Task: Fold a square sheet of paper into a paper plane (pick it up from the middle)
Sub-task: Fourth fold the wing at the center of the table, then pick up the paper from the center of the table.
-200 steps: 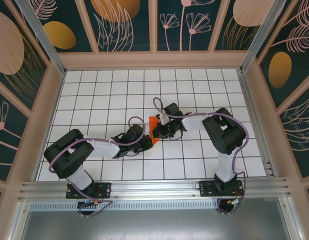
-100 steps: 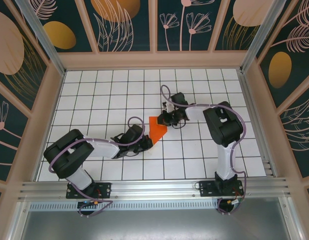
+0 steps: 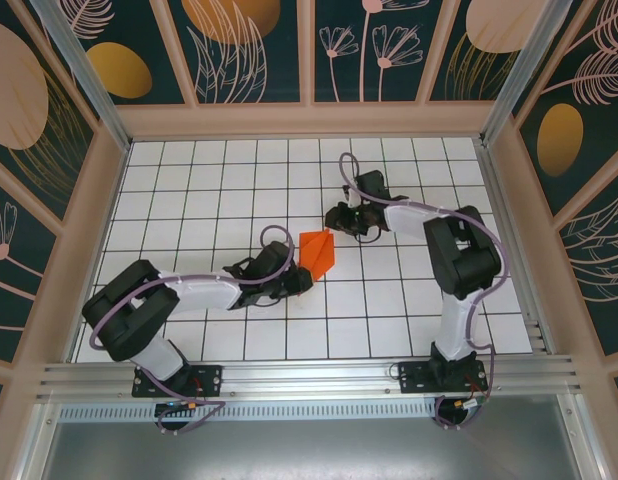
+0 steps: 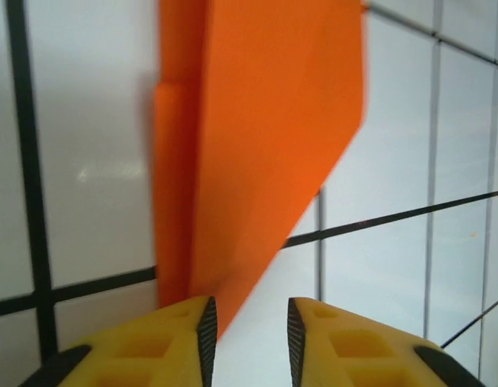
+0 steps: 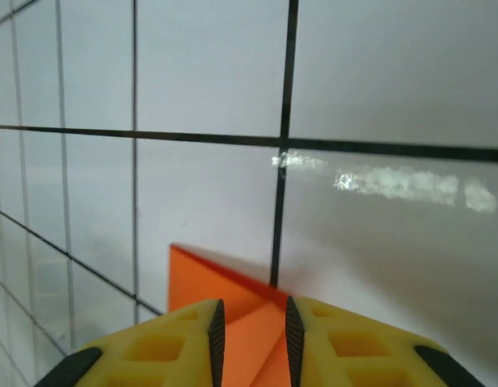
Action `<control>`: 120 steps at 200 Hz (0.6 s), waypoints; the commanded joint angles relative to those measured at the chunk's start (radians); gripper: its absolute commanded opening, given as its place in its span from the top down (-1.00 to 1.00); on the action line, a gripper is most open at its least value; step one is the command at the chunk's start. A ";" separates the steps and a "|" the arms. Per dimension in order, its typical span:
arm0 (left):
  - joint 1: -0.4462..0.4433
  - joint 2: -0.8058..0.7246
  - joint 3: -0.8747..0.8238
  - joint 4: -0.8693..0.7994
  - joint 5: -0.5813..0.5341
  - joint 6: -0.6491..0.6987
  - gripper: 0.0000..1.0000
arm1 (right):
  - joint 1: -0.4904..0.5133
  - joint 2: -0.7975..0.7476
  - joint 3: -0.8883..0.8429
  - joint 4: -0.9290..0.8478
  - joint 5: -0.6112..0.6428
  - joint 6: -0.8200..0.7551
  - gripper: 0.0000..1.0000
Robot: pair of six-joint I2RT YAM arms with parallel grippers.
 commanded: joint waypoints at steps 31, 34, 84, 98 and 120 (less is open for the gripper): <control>0.018 -0.155 0.043 -0.096 -0.256 0.002 -0.21 | -0.007 -0.156 -0.170 0.070 -0.057 0.125 0.07; 0.021 -0.162 0.040 -0.096 -0.265 -0.001 -0.25 | -0.006 -0.157 -0.177 0.076 -0.067 0.129 0.05; 0.054 -0.206 -0.015 -0.067 -0.316 -0.035 -0.64 | 0.027 -0.093 -0.175 0.088 -0.109 0.145 0.03; 0.060 -0.204 -0.026 -0.058 -0.311 -0.040 -0.71 | 0.038 -0.075 -0.161 0.089 -0.115 0.139 0.05; 0.069 -0.201 -0.042 -0.038 -0.298 -0.052 -0.81 | 0.054 -0.040 -0.130 0.070 -0.113 0.128 0.09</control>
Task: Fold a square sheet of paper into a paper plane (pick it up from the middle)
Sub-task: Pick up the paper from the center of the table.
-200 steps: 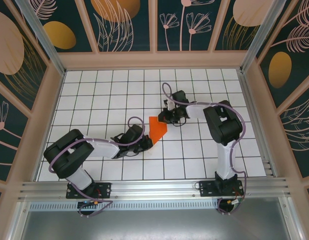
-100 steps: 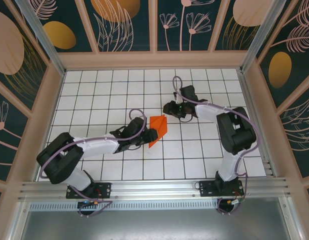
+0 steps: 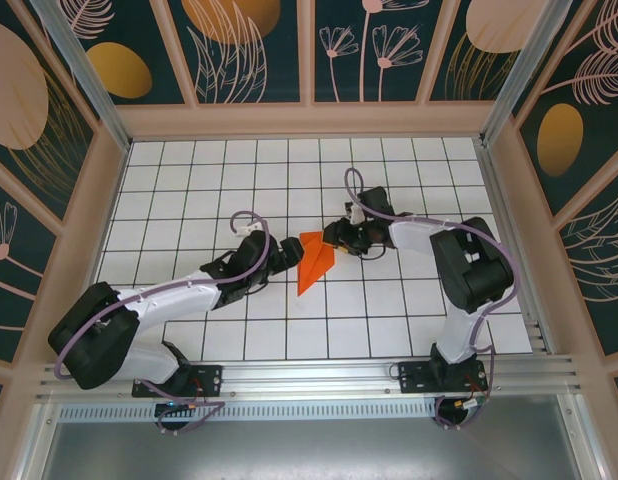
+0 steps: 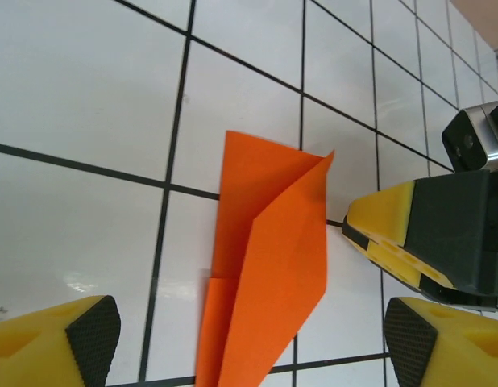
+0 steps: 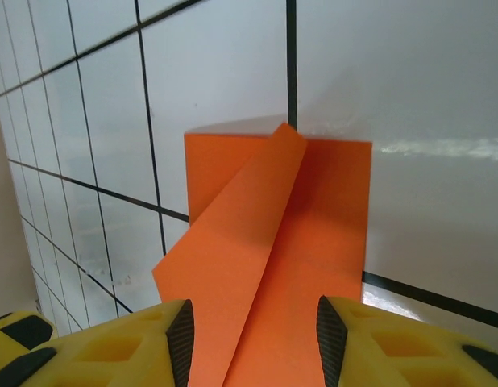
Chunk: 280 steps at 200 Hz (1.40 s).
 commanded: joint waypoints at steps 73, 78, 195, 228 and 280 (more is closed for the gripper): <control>0.027 -0.004 -0.051 0.049 0.042 -0.016 -0.97 | 0.052 0.088 0.075 0.039 -0.089 0.001 0.27; 0.029 -0.002 -0.054 0.053 0.048 -0.018 -0.97 | 0.054 0.090 0.072 0.049 -0.100 0.004 0.29; 0.094 0.017 -0.113 0.208 0.239 -0.056 -0.97 | 0.087 0.089 -0.020 0.210 -0.142 0.029 0.47; 0.105 0.010 -0.129 0.224 0.251 -0.079 -0.97 | 0.087 0.091 -0.030 0.218 -0.135 0.032 0.63; 0.119 -0.022 -0.155 0.313 0.328 -0.106 -0.97 | 0.026 -0.018 -0.060 0.343 -0.224 0.056 0.91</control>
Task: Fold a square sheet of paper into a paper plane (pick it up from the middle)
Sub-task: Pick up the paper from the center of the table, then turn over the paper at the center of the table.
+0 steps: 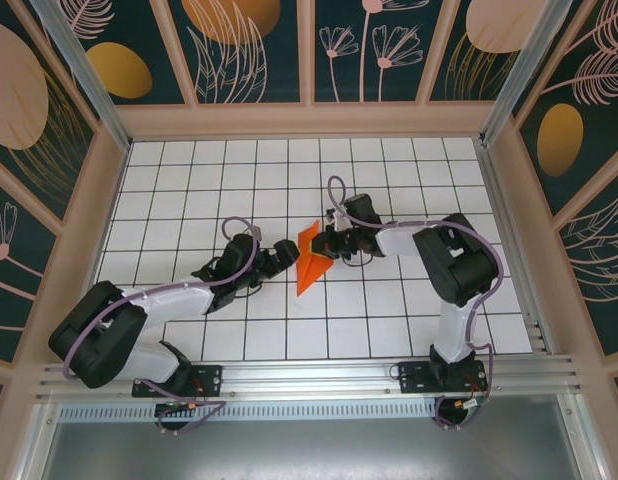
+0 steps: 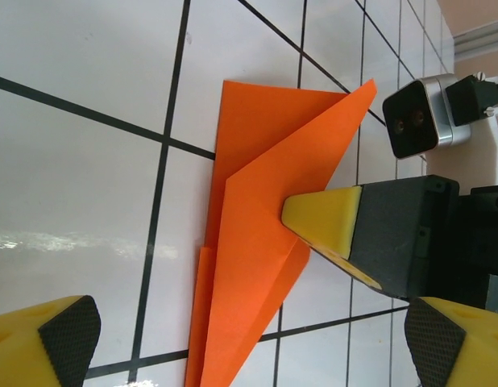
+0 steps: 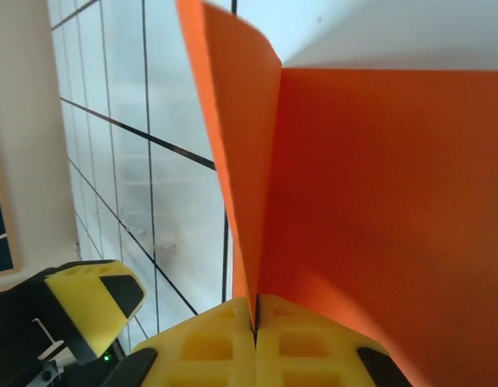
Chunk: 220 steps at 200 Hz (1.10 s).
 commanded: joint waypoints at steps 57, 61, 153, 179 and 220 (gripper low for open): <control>0.015 -0.003 -0.034 0.365 0.236 -0.092 -0.96 | -0.109 -0.178 -0.039 0.242 -0.302 0.101 0.90; 0.017 0.004 -0.035 0.384 0.242 -0.098 -0.96 | -0.110 -0.180 -0.038 0.250 -0.308 0.111 0.90; 0.015 0.102 -0.011 0.583 0.264 -0.133 -0.04 | -0.111 -0.172 -0.044 0.305 -0.375 0.203 0.87; 0.017 0.083 -0.011 0.566 0.239 -0.120 0.49 | -0.114 -0.169 -0.018 0.197 -0.365 0.136 0.80; 0.017 0.043 0.030 0.362 0.189 -0.039 0.87 | -0.140 -0.207 0.018 0.010 -0.260 0.035 0.40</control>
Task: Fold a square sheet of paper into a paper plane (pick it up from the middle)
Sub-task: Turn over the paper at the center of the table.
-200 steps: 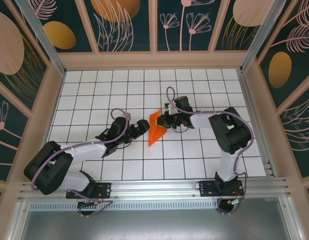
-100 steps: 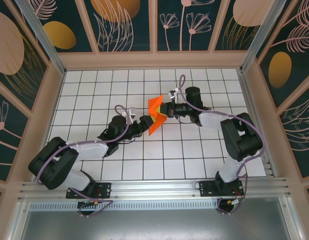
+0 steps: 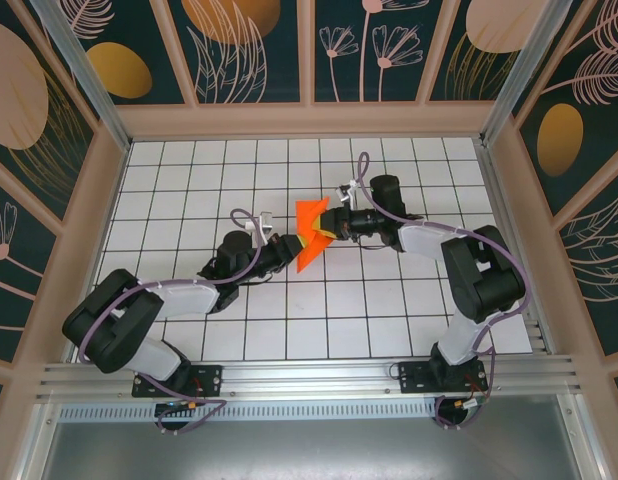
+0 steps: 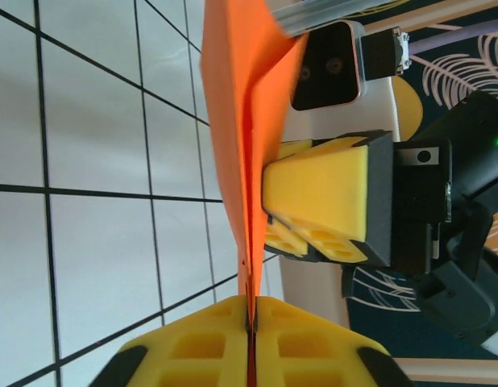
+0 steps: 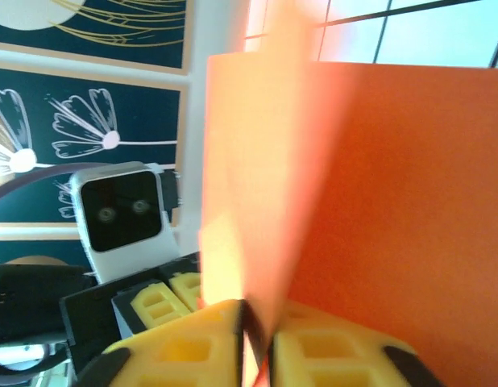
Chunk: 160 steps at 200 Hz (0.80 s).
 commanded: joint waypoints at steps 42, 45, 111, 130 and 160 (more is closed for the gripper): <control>0.006 -0.107 0.241 -0.787 -0.339 0.299 0.86 | -0.058 -0.152 0.040 -0.338 0.416 -0.215 -0.25; 0.005 -0.107 0.261 -0.831 -0.364 0.313 0.87 | -0.058 -0.159 0.037 -0.344 0.436 -0.221 -0.27; -0.037 0.046 0.622 -1.488 -0.867 0.422 0.81 | -0.059 -0.313 -0.084 -0.285 0.622 -0.272 -0.62; -0.067 0.144 0.723 -1.616 -0.971 0.405 0.80 | -0.059 -0.341 -0.107 -0.266 0.647 -0.275 -0.69; -0.115 0.315 0.840 -1.655 -0.982 0.392 0.75 | -0.059 -0.364 -0.133 -0.249 0.689 -0.267 -0.69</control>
